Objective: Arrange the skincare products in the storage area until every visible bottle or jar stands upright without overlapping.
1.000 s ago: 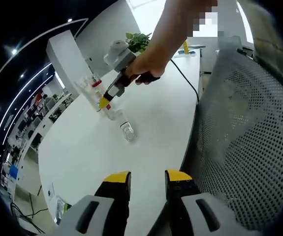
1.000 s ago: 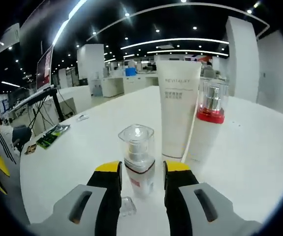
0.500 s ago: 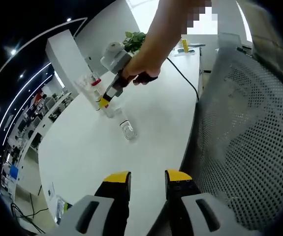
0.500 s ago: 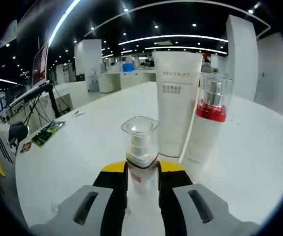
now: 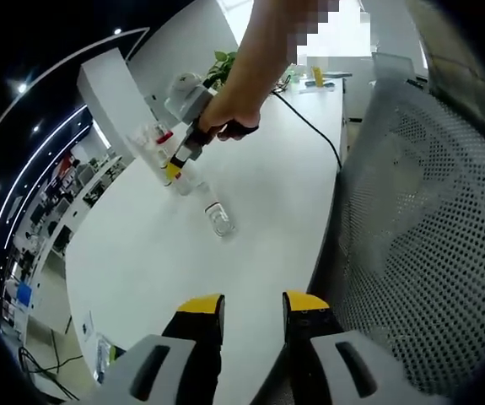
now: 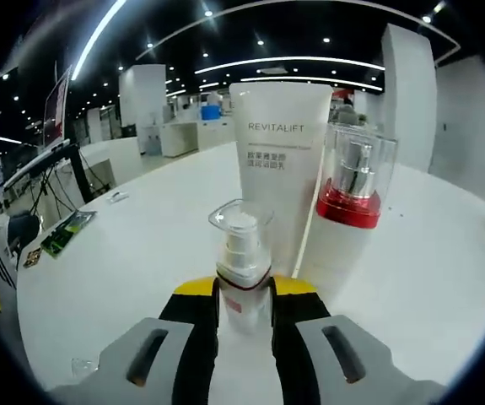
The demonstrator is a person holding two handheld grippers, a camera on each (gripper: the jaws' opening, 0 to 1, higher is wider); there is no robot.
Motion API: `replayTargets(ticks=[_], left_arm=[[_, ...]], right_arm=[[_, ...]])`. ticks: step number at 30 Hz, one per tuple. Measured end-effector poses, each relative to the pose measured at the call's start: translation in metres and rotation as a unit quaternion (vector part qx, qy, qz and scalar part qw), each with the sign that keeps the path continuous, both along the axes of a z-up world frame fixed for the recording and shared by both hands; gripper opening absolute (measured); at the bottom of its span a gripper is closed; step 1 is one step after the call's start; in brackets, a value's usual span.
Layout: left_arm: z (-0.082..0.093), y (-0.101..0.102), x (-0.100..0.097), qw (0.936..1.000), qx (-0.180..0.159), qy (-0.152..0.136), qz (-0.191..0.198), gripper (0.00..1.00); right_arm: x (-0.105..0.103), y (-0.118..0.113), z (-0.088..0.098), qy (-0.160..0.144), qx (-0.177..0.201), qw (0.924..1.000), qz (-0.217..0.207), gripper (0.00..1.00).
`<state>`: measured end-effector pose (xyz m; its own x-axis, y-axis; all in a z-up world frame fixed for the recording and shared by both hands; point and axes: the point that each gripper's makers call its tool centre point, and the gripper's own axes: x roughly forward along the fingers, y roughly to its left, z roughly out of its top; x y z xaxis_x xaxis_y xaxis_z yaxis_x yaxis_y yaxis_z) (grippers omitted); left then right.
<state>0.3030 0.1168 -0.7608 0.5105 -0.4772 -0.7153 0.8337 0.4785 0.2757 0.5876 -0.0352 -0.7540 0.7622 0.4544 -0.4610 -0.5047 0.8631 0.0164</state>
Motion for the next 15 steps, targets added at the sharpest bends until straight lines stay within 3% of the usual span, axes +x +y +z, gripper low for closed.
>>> replayTargets(ticks=[15], left_arm=[[-0.0010,0.0026,0.0007,1.0000,0.007,-0.001,0.003,0.28]], right_arm=[[0.0028,-0.0006,-0.0022,0.004,-0.001,1.0000,0.000,0.21]])
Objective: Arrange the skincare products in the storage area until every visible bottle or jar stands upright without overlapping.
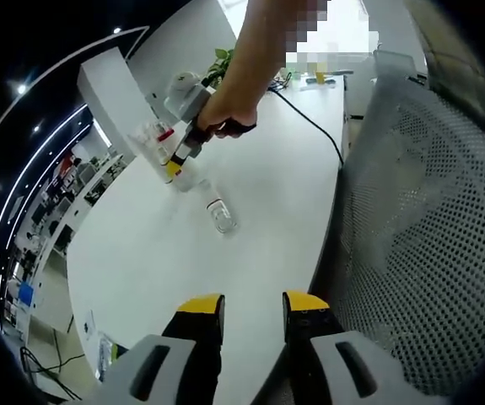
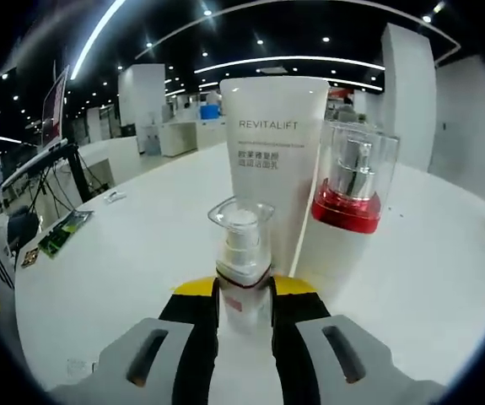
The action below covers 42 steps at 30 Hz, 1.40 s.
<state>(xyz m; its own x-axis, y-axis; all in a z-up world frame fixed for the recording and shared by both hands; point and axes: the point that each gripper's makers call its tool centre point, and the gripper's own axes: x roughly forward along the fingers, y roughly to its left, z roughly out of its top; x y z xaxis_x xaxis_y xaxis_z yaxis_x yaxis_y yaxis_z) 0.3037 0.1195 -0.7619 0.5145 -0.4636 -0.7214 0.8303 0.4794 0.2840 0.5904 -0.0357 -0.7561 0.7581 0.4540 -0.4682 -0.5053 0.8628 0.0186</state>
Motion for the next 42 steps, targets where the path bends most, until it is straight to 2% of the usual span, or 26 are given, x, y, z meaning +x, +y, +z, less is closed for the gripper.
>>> replayTargets(ticks=[18,25,30,31,34,38,41,42], left_arm=[[-0.001,0.000,-0.001,1.0000,0.003,0.003,-0.001,0.28],[-0.002,0.001,0.000,1.0000,0.004,0.003,0.000,0.28],[0.001,-0.002,0.000,1.0000,-0.008,0.003,0.001,0.28],[0.001,-0.002,0.000,1.0000,-0.007,0.004,0.000,0.28],[0.000,-0.003,-0.002,1.0000,-0.006,0.005,-0.004,0.28],[0.001,-0.004,-0.003,0.9999,-0.005,0.004,-0.009,0.28],[-0.007,-0.008,-0.013,0.9991,-0.002,0.036,-0.022,0.28],[-0.007,-0.010,-0.014,0.9990,-0.002,0.037,-0.026,0.28]], right_arm=[[0.001,-0.004,-0.005,0.015,0.007,0.9998,-0.005,0.21],[-0.003,-0.003,-0.005,0.019,0.018,0.9996,-0.009,0.25],[-0.022,-0.008,-0.004,0.028,0.040,0.9983,-0.031,0.29],[-0.030,-0.009,-0.002,0.032,0.054,0.9972,-0.040,0.30],[-0.050,-0.008,-0.001,0.032,0.057,0.9971,-0.040,0.32],[-0.076,-0.004,-0.002,0.041,0.043,0.9981,-0.017,0.33],[-0.091,0.001,0.006,0.043,0.010,0.9985,0.034,0.33],[-0.093,0.003,0.010,0.043,-0.004,0.9978,0.050,0.33]])
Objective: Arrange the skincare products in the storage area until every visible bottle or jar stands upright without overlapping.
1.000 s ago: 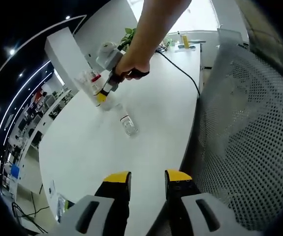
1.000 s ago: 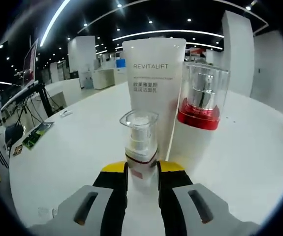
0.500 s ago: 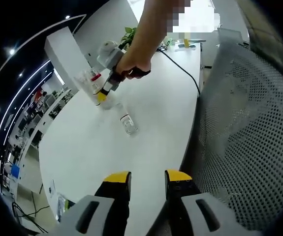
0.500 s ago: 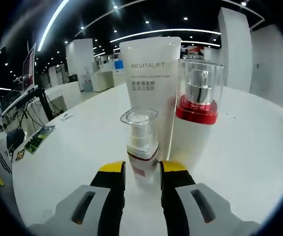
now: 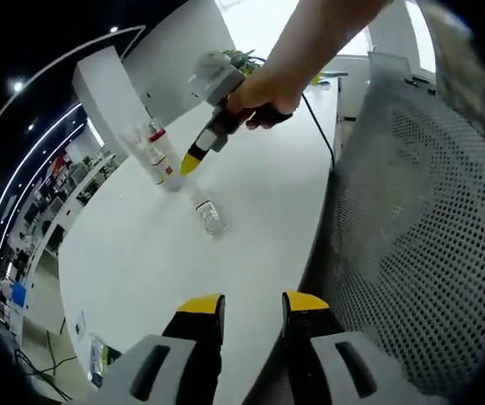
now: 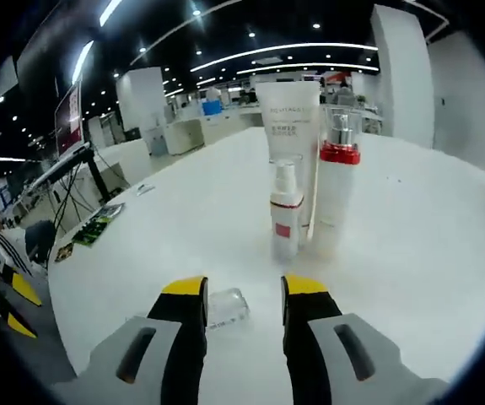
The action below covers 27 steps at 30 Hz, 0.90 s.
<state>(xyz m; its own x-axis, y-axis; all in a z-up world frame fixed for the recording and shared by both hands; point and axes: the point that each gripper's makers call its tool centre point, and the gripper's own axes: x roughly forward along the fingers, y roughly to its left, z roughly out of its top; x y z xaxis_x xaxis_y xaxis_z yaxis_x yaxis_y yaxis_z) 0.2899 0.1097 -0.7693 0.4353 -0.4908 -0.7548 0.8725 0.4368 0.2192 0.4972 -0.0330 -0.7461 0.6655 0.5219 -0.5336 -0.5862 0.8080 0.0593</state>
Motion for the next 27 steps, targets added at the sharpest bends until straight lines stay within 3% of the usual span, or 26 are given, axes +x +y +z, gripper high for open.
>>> replayTargets(ticks=[3,5,6,8,10,11,13,14,15,17,18,19,21,22,24,25,27], left_arm=[[0.004,-0.006,-0.003,0.9998,-0.012,-0.006,-0.012,0.28],[0.005,-0.007,-0.004,0.9997,-0.013,-0.007,-0.018,0.28],[0.005,-0.007,-0.005,0.9997,-0.013,-0.007,-0.020,0.28],[0.005,-0.007,-0.004,0.9997,-0.011,-0.012,-0.020,0.28],[0.004,-0.005,-0.003,0.9998,-0.009,-0.008,-0.014,0.28],[0.002,-0.003,-0.004,0.9999,-0.006,-0.002,-0.013,0.28],[0.001,-0.003,-0.006,0.9999,-0.003,0.002,-0.015,0.28],[0.002,-0.004,-0.007,0.9998,-0.005,-0.002,-0.020,0.28],[0.003,-0.005,-0.007,0.9997,-0.006,-0.006,-0.022,0.28],[0.003,-0.005,-0.006,0.9997,-0.007,-0.008,-0.021,0.28],[0.002,-0.004,-0.007,0.9998,-0.008,-0.002,-0.018,0.28],[0.003,-0.005,-0.008,0.9997,-0.013,0.002,-0.019,0.28],[0.007,-0.011,-0.010,0.9992,-0.027,0.001,-0.029,0.28],[0.008,-0.012,-0.010,0.9991,-0.027,-0.002,-0.033,0.28],[0.007,-0.011,-0.010,0.9991,-0.021,-0.008,-0.035,0.28],[0.005,-0.009,-0.009,0.9995,-0.018,-0.003,-0.027,0.28],[0.004,-0.007,-0.008,0.9995,-0.018,0.004,-0.024,0.28]], right_arm=[[-0.014,0.019,0.007,0.020,-0.028,0.9941,0.103,0.34],[-0.027,0.021,-0.006,0.064,-0.089,0.9779,0.178,0.35],[-0.032,0.022,-0.009,0.064,-0.127,0.9672,0.210,0.36],[-0.035,0.017,-0.020,0.055,-0.227,0.9253,0.299,0.39],[-0.042,0.023,-0.024,0.061,-0.257,0.9041,0.336,0.44],[-0.041,0.026,-0.026,0.053,-0.283,0.8859,0.364,0.45],[-0.038,0.033,-0.030,0.043,-0.321,0.8583,0.398,0.49],[-0.037,0.036,-0.032,0.041,-0.332,0.8493,0.408,0.50],[-0.037,0.038,-0.034,0.041,-0.343,0.8416,0.416,0.50],[-0.043,0.042,-0.044,0.053,-0.370,0.8172,0.439,0.46],[-0.049,0.043,-0.047,0.059,-0.377,0.8032,0.458,0.44],[-0.053,0.046,-0.053,0.053,-0.389,0.7818,0.484,0.44],[-0.054,0.043,-0.063,0.059,-0.416,0.7596,0.497,0.44],[-0.054,0.041,-0.066,0.061,-0.423,0.7546,0.498,0.44],[-0.056,0.041,-0.069,0.069,-0.423,0.7624,0.485,0.43],[-0.059,0.040,-0.070,0.081,-0.416,0.7706,0.476,0.42],[-0.061,0.039,-0.071,0.084,-0.411,0.7720,0.477,0.36]])
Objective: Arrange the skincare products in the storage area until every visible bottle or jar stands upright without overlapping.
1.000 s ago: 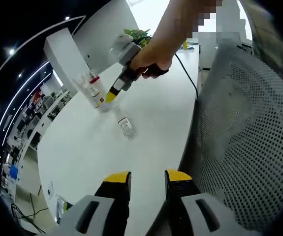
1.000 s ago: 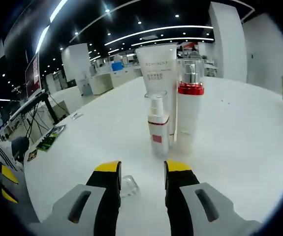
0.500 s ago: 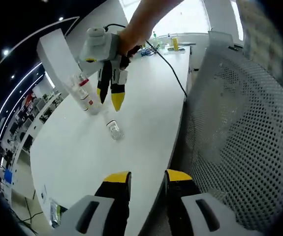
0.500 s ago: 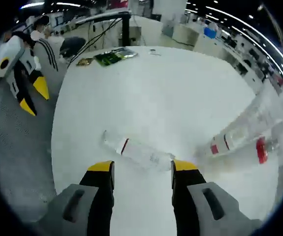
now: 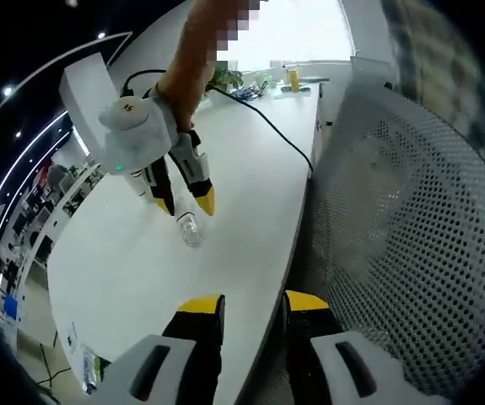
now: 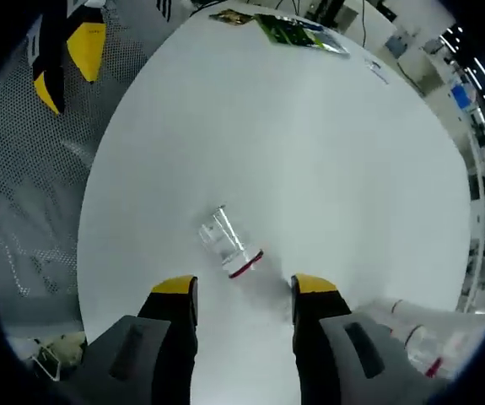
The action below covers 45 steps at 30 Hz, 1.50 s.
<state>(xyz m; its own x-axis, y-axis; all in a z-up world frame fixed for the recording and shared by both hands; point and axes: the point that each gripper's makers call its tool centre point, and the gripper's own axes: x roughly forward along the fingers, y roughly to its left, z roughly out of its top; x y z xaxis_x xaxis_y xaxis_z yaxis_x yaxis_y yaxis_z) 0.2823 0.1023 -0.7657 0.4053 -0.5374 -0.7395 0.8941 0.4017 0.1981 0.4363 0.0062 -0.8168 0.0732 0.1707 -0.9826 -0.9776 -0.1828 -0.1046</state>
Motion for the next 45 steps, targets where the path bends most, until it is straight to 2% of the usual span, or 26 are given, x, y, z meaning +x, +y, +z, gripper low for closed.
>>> replayTargets(ticks=[3,4,7,8,14,16,17,18,19,21,22,23,24,25,26,28,31,34,35,38,39,41,42,43,44,45], left_arm=[[0.001,-0.002,-0.001,1.0000,-0.003,-0.002,-0.004,0.28],[0.002,-0.003,-0.001,1.0000,-0.003,-0.005,-0.007,0.28],[0.002,-0.003,-0.002,1.0000,-0.005,0.001,-0.007,0.28],[0.001,-0.002,-0.002,0.9999,-0.007,0.007,-0.004,0.28],[0.003,-0.008,-0.004,0.9997,-0.019,0.013,-0.012,0.28],[0.000,-0.004,-0.003,0.9975,-0.039,0.054,0.023,0.28],[0.003,-0.002,0.002,0.9958,-0.053,0.062,0.041,0.28],[0.005,-0.003,0.004,0.9941,-0.065,0.071,0.048,0.28],[0.013,-0.009,0.003,0.9890,-0.103,0.092,0.054,0.28],[0.024,-0.015,0.005,0.9815,-0.147,0.106,0.061,0.28],[0.030,-0.017,0.006,0.9755,-0.172,0.118,0.069,0.28],[0.032,-0.016,0.007,0.9699,-0.187,0.133,0.081,0.28],[0.035,-0.014,0.010,0.9621,-0.206,0.148,0.100,0.28],[0.037,-0.013,0.013,0.9574,-0.217,0.154,0.111,0.28],[0.040,-0.011,0.017,0.9498,-0.235,0.164,0.126,0.28],[0.046,-0.011,0.022,0.9373,-0.266,0.177,0.139,0.29],[0.048,-0.010,0.021,0.9250,-0.285,0.203,0.148,0.31],[0.053,-0.016,0.016,0.9167,-0.302,0.225,0.134,0.36],[0.057,-0.020,0.013,0.9131,-0.312,0.231,0.127,0.37],[0.060,-0.024,0.008,0.9121,-0.318,0.233,0.114,0.37],[0.061,-0.024,0.006,0.9128,-0.316,0.234,0.110,0.37],[0.060,-0.025,0.006,0.9132,-0.315,0.236,0.107,0.37],[0.059,-0.025,0.006,0.9129,-0.315,0.237,0.107,0.37],[0.060,-0.024,0.006,0.9120,-0.316,0.239,0.107,0.37],[0.061,-0.024,0.008,0.9092,-0.321,0.241,0.111,0.37],[0.064,-0.023,0.010,0.9061,-0.330,0.238,0.117,0.37]], right_arm=[[-0.007,-0.005,-0.005,0.009,0.001,0.9998,-0.015,0.23],[-0.019,-0.002,-0.010,0.034,0.022,0.9979,-0.050,0.23],[-0.029,0.002,-0.006,0.040,0.063,0.9880,-0.135,0.22],[-0.029,0.006,-0.004,0.036,0.079,0.9869,-0.136,0.22],[-0.034,0.003,0.005,-0.011,0.148,0.9532,-0.264,0.21],[-0.038,0.019,0.021,-0.007,0.228,0.9212,-0.315,0.21],[-0.038,0.025,0.030,-0.004,0.267,0.8976,-0.351,0.21],[-0.038,0.025,0.032,0.001,0.279,0.8887,-0.364,0.21],[-0.040,0.030,0.041,0.011,0.323,0.8570,-0.401,0.21],[-0.043,0.039,0.057,0.025,0.386,0.8096,-0.442,0.21],[-0.046,0.047,0.073,0.039,0.440,0.7669,-0.466,0.21],[-0.049,0.051,0.085,0.051,0.475,0.7350,-0.481,0.21],[-0.055,0.058,0.101,0.067,0.520,0.6952,-0.492,0.21],[-0.058,0.060,0.109,0.066,0.541,0.6809,-0.489,0.21],[-0.061,0.063,0.118,0.070,0.567,0.6559,-0.493,0.21],[-0.067,0.067,0.126,0.092,0.590,0.6275,-0.500,0.21],[-0.076,0.072,0.132,0.122,0.601,0.6065,-0.507,0.21],[-0.080,0.080,0.145,0.133,0.621,0.6038,-0.482,0.21],[-0.079,0.082,0.149,0.139,0.630,0.5962,-0.478,0.21],[-0.079,0.086,0.163,0.169,0.661,0.5471,-0.484,0.21],[-0.078,0.085,0.167,0.181,0.670,0.5252,-0.493,0.21],[-0.076,0.084,0.175,0.180,0.693,0.4954,-0.492,0.21],[-0.077,0.084,0.176,0.179,0.696,0.4932,-0.489,0.21],[-0.078,0.085,0.174,0.179,0.692,0.5012,-0.488,0.21],[-0.080,0.089,0.174,0.179,0.686,0.5157,-0.481,0.21],[-0.082,0.091,0.173,0.186,0.683,0.5181,-0.481,0.21]])
